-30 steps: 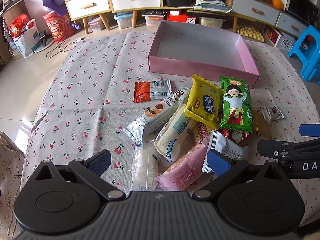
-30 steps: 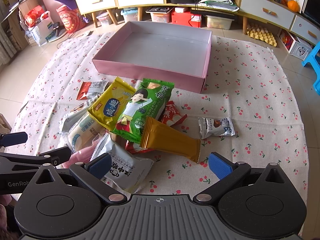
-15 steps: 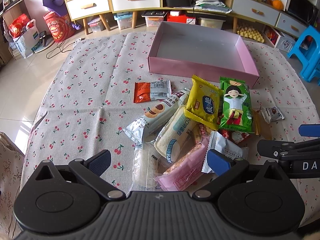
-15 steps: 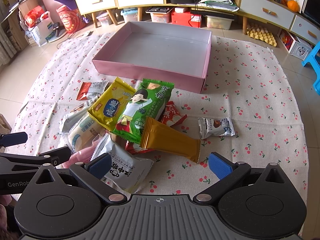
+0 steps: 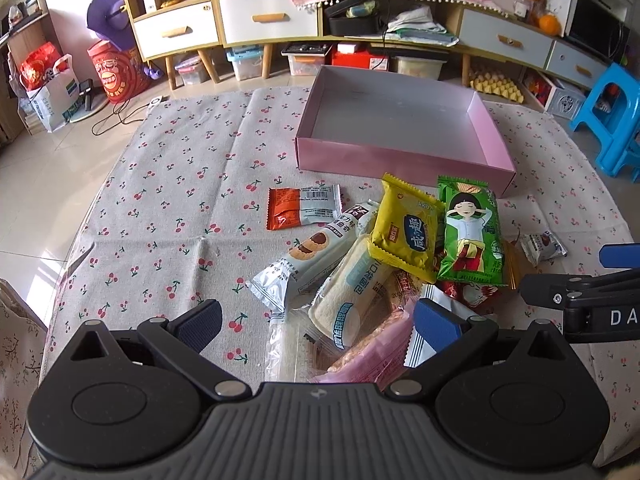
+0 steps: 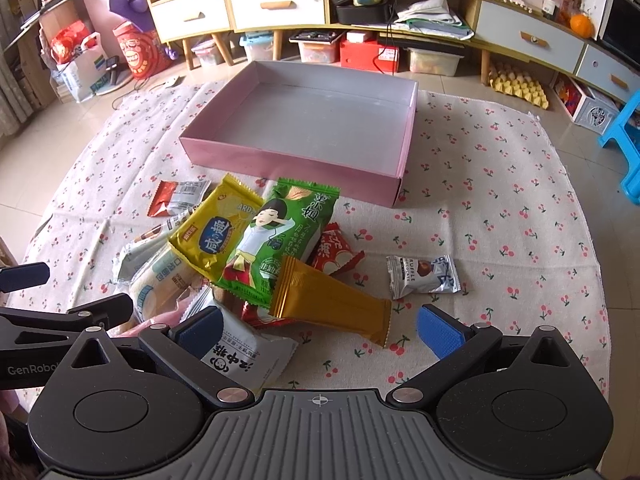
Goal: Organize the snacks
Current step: 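Move both tools toward the snack pile beside the pink box, then grasp the yellow biscuit pack with the left tool while the right tool grasps the green snack bag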
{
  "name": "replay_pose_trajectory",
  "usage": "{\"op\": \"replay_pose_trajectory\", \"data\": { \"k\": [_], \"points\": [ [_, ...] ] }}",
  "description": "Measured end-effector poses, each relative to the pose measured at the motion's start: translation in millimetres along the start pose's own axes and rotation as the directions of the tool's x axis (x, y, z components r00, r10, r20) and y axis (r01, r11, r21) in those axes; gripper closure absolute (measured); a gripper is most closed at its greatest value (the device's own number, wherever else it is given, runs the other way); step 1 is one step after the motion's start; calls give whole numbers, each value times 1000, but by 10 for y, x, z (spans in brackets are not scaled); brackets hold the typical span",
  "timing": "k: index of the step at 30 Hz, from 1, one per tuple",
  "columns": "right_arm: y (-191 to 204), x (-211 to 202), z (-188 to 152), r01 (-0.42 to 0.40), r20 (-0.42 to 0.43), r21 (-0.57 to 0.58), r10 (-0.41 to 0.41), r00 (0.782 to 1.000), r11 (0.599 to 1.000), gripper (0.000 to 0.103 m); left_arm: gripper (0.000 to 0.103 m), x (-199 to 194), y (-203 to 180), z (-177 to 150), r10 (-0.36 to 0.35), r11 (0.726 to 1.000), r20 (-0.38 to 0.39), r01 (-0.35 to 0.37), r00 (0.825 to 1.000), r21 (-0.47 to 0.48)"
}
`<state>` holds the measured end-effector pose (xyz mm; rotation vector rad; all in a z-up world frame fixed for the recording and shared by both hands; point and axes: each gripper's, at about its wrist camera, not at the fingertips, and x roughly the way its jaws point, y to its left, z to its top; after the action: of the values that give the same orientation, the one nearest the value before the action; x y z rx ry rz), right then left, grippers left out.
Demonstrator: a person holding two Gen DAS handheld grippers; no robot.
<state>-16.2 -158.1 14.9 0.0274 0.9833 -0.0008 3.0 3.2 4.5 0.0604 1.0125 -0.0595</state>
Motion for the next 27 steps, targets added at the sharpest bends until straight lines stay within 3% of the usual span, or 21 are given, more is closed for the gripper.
{"op": "replay_pose_trajectory", "data": {
  "k": [7,11,13,16,20,23,27],
  "points": [
    [-119,33,62,-33,4,56,33,999,998,0,1,19,70,90,-31,999,65,33,997,-21],
    [-101,-2,113,-4,42,30,2,999,1000,0,1,82,120,160,-63,998,87,65,994,-15],
    [-70,-10,137,25,68,-8,-24,997,1000,0,1,136,176,194,-131,991,97,134,987,-26],
    [-44,51,189,10,62,-55,-7,998,998,0,1,292,225,267,-229,972,46,231,972,-34],
    [-215,248,291,-97,19,72,96,995,993,0,7,413,227,315,-225,974,22,226,974,-20],
    [-352,384,321,-173,17,157,172,985,972,0,19,464,263,344,-271,962,-1,270,963,-45],
    [-471,552,370,-314,15,289,324,946,904,1,29,517,253,382,-331,943,-2,330,944,-38]
  ]
}}
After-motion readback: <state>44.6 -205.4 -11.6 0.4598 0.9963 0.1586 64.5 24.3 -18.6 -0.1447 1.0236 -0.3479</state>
